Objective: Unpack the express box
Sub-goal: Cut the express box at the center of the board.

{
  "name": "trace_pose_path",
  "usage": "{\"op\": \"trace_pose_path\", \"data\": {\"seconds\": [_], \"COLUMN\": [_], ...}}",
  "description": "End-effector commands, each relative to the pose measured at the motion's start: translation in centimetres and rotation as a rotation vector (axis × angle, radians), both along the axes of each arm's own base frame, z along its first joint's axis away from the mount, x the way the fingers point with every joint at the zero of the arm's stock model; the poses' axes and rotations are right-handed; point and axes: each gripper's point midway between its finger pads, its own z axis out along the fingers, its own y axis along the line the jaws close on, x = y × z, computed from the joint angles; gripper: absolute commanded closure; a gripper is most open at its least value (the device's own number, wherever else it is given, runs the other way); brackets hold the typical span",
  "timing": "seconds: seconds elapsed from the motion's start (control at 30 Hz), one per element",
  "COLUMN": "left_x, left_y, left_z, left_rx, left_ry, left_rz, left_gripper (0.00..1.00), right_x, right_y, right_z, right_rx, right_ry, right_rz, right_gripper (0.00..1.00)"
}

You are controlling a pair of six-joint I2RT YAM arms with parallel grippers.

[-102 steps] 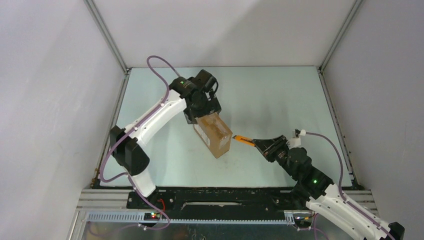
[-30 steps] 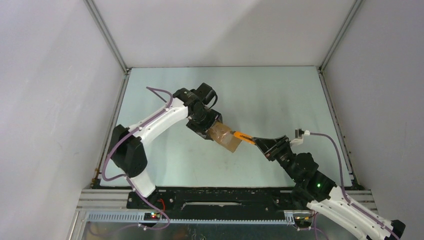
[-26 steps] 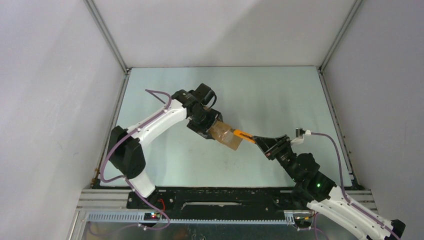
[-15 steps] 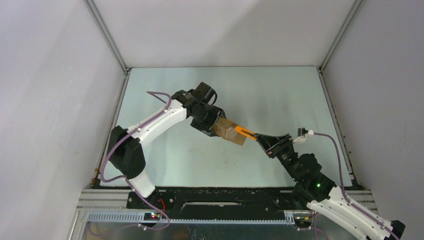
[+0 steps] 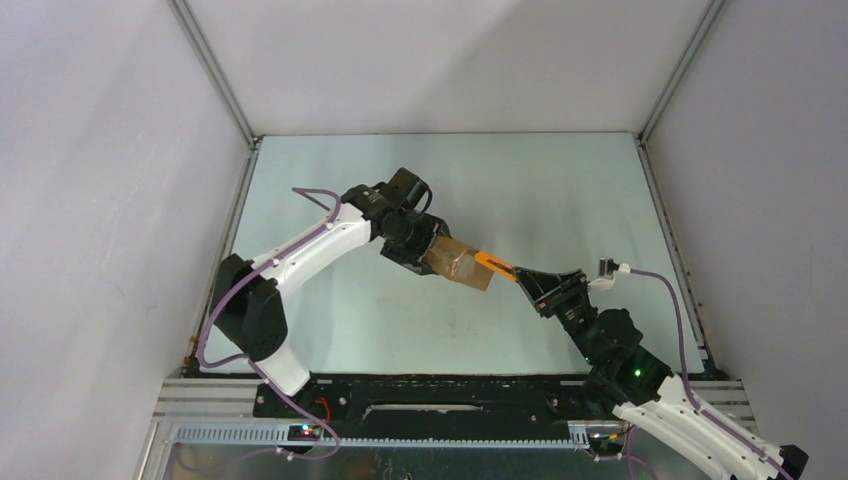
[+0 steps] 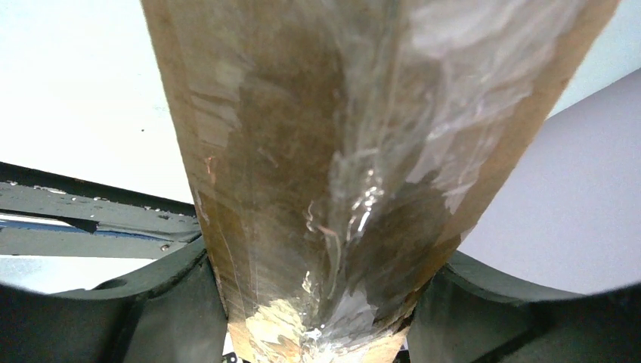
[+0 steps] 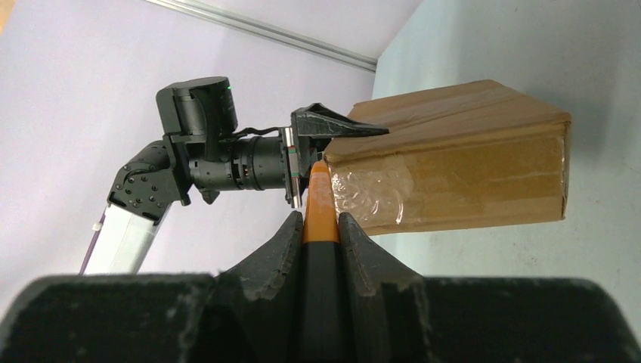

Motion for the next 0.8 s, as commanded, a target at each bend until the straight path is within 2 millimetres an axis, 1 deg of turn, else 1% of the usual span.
{"op": "trace_pose_path", "data": {"seconds": [0.0, 0.13, 0.27, 0.53, 0.77], "left_x": [0.14, 0.16, 0.17, 0.06, -0.06], "left_y": [-0.19, -0.3, -0.33, -0.27, -0.6], "left_z": [2.15, 2.15, 2.26, 2.11, 2.07], "left_rx": [-0.063, -0.069, -0.073, -0.074, -0.083], "left_ry": [-0.04, -0.041, -0.045, -0.043, -0.044], "left_rz": [0.019, 0.018, 0.018, 0.019, 0.013], "left_gripper": [0.55, 0.56, 0.57, 0.59, 0.62], "right_x": [0.47, 0.53, 0.57, 0.66, 0.63], "right_y": [-0.5, -0.28, -0.1, -0.26, -0.13], "right_z": [0.04, -0.11, 0.17, 0.23, 0.53], "right_rx": [0.02, 0.019, 0.035, 0.054, 0.064], "right_ry": [0.006, 0.008, -0.002, -0.006, -0.018], "right_rz": [-0.037, -0.032, -0.026, -0.029, -0.021], "right_gripper": [1.0, 1.0, 1.0, 1.0, 1.0]}}
